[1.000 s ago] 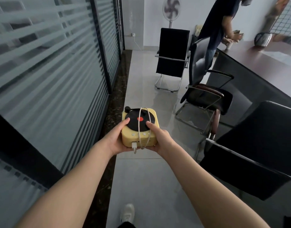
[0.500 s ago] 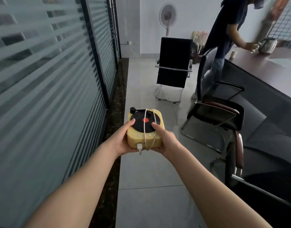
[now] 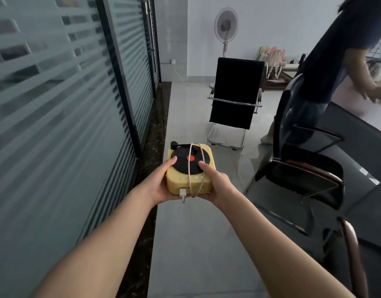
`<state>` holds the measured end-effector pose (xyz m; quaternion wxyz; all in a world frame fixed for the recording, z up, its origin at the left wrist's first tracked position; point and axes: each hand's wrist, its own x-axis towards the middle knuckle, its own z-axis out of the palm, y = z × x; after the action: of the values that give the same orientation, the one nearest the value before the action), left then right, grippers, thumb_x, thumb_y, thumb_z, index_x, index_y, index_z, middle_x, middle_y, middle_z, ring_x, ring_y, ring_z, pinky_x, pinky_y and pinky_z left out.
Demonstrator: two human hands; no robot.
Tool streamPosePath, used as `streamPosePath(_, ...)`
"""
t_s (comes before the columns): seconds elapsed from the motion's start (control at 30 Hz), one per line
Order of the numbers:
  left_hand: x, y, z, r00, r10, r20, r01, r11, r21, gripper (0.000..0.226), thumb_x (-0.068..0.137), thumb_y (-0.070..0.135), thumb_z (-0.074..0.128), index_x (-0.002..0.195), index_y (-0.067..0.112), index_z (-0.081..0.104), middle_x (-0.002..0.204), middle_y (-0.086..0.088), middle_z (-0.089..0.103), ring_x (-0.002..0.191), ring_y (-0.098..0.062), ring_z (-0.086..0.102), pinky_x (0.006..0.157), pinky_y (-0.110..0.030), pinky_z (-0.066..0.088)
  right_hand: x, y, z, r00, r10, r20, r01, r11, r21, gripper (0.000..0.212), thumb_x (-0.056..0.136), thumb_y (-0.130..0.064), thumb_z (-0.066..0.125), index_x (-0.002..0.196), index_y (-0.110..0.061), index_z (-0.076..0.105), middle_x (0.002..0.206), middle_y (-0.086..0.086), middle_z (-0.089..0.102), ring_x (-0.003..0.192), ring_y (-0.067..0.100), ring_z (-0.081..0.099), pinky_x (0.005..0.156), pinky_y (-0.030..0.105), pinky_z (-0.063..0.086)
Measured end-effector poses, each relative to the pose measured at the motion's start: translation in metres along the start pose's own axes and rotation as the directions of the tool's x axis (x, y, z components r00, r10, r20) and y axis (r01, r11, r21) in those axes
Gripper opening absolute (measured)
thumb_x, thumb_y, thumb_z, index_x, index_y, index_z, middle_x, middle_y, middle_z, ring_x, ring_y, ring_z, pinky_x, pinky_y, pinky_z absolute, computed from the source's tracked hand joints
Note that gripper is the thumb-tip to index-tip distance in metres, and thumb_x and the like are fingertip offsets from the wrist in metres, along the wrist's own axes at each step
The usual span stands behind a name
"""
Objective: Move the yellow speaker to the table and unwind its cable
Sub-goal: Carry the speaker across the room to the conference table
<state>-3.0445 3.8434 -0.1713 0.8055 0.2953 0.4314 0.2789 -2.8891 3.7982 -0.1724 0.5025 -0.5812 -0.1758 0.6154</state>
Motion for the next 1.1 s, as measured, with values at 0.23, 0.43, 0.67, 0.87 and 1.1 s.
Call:
streamPosePath(0.23,0.09,0.064,0.01,1.0,0.024,-0.018,-0.024,0.999,-0.04,0.042,0.086,0.047,0.055,0.12,0.022,0.058,0.117,-0.015,0.066,0.106,-0.036,0.062,0.079,-0.051,0.053,0.097,-0.069,0.006,1.0,0.004,0.029,-0.003,0.999,-0.036,0.057,0.076,-0.035,0.074,0.12,-0.005,0.055,0.109,0.017,0.068,0.093,0.032,0.068,0.076,0.046,0.06)
streamPosePath(0.43,0.163,0.116,-0.002,0.999,0.01,-0.048,-0.013,0.999,-0.048,0.044,0.086,0.048,0.055,0.122,0.022,0.057,0.119,-0.015,0.065,0.106,-0.036,0.062,0.079,-0.051,0.054,0.177,-0.109,0.027,0.999,0.046,0.024,-0.045,0.998,-0.035,0.06,0.075,-0.035,0.075,0.122,-0.006,0.052,0.11,0.016,0.067,0.094,0.033,0.068,0.077,0.048,0.059)
streamPosePath(0.67,0.264,0.201,-0.023,0.999,0.001,-0.048,-0.002,1.0,-0.019,0.042,0.087,0.048,0.054,0.118,0.02,0.059,0.114,-0.016,0.067,0.102,-0.036,0.063,0.082,-0.052,0.053,0.289,-0.166,0.064,1.0,0.028,0.014,-0.027,1.0,-0.014,0.06,0.076,-0.034,0.074,0.123,-0.005,0.052,0.11,0.017,0.067,0.094,0.033,0.068,0.073,0.045,0.06)
streamPosePath(0.87,0.338,0.28,-0.039,0.999,0.004,-0.037,-0.004,1.0,-0.016,0.036,0.087,0.047,0.054,0.109,0.019,0.06,0.108,-0.015,0.068,0.098,-0.035,0.063,0.078,-0.052,0.052,0.376,-0.22,0.1,1.0,0.001,0.006,-0.001,1.0,-0.004,0.064,0.075,-0.035,0.075,0.125,-0.004,0.05,0.112,0.018,0.067,0.095,0.034,0.068,0.078,0.05,0.059)
streamPosePath(1.1,0.418,0.344,-0.05,1.0,-0.017,-0.015,0.017,1.0,-0.004,0.038,0.088,0.048,0.052,0.113,0.02,0.061,0.107,-0.014,0.069,0.098,-0.034,0.064,0.081,-0.051,0.052,0.459,-0.266,0.122,1.0,0.0,0.012,-0.001,1.0,0.023,0.056,0.077,-0.032,0.074,0.122,-0.004,0.054,0.109,0.017,0.068,0.096,0.034,0.068,0.082,0.051,0.057)
